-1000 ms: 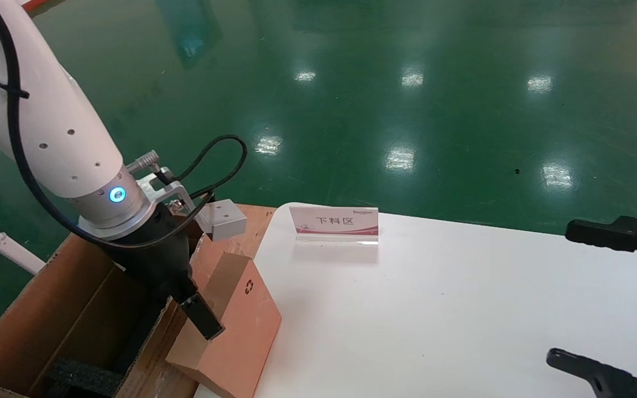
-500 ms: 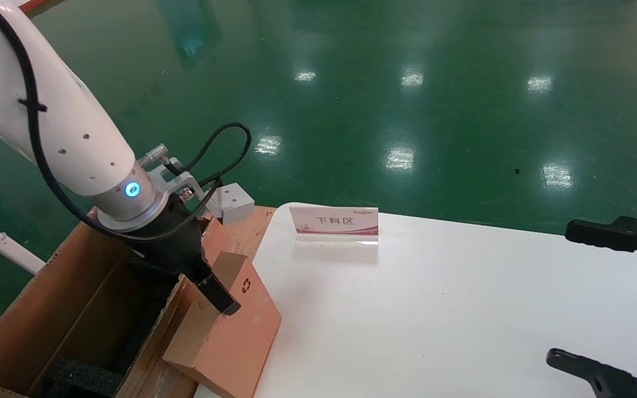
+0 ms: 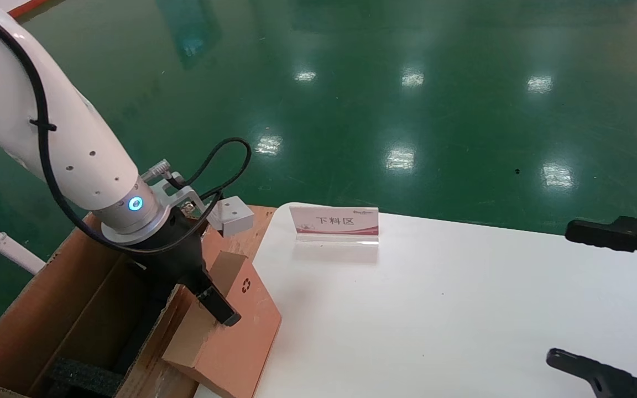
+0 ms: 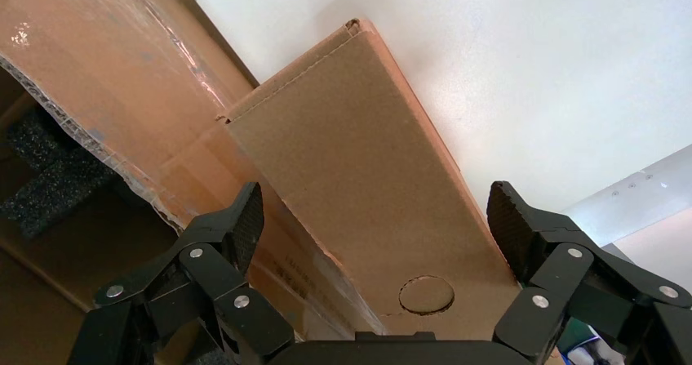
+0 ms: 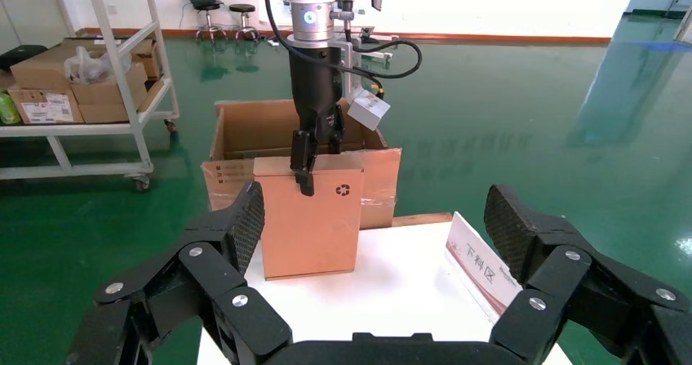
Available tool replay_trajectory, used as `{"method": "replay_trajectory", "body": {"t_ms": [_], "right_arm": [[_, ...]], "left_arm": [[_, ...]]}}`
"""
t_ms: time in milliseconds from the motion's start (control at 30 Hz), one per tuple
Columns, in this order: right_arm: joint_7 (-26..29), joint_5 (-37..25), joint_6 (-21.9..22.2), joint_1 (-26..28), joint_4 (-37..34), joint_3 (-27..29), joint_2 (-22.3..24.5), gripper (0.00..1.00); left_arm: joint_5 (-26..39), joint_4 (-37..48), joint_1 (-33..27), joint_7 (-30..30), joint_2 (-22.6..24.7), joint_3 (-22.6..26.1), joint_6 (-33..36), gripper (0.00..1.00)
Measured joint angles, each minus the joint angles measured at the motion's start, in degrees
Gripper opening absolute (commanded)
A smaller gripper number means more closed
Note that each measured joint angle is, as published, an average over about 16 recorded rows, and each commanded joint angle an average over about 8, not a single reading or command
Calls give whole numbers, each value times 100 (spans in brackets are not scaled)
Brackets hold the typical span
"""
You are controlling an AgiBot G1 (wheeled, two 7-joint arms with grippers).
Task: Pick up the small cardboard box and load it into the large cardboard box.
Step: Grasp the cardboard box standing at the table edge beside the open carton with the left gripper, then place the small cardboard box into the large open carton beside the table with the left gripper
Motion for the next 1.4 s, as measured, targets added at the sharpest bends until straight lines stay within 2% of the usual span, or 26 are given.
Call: {"method": "replay_trajectory", "body": {"t_ms": [133, 167, 1167, 1400], "right_arm": [[0, 0, 0, 0, 0, 0, 0, 0], [0, 0, 0, 0, 0, 0, 0, 0], [1, 0, 0, 0, -1, 0, 0, 0], [0, 1, 0, 1, -2, -1, 0, 0]], "left_arm": [[-4, 1, 4, 4, -6, 2, -5, 8], [-4, 1, 4, 3, -5, 1, -5, 0], [-9, 37, -15, 10, 20, -21, 19, 0], [-103, 148, -210, 87, -13, -150, 27, 0]]}}
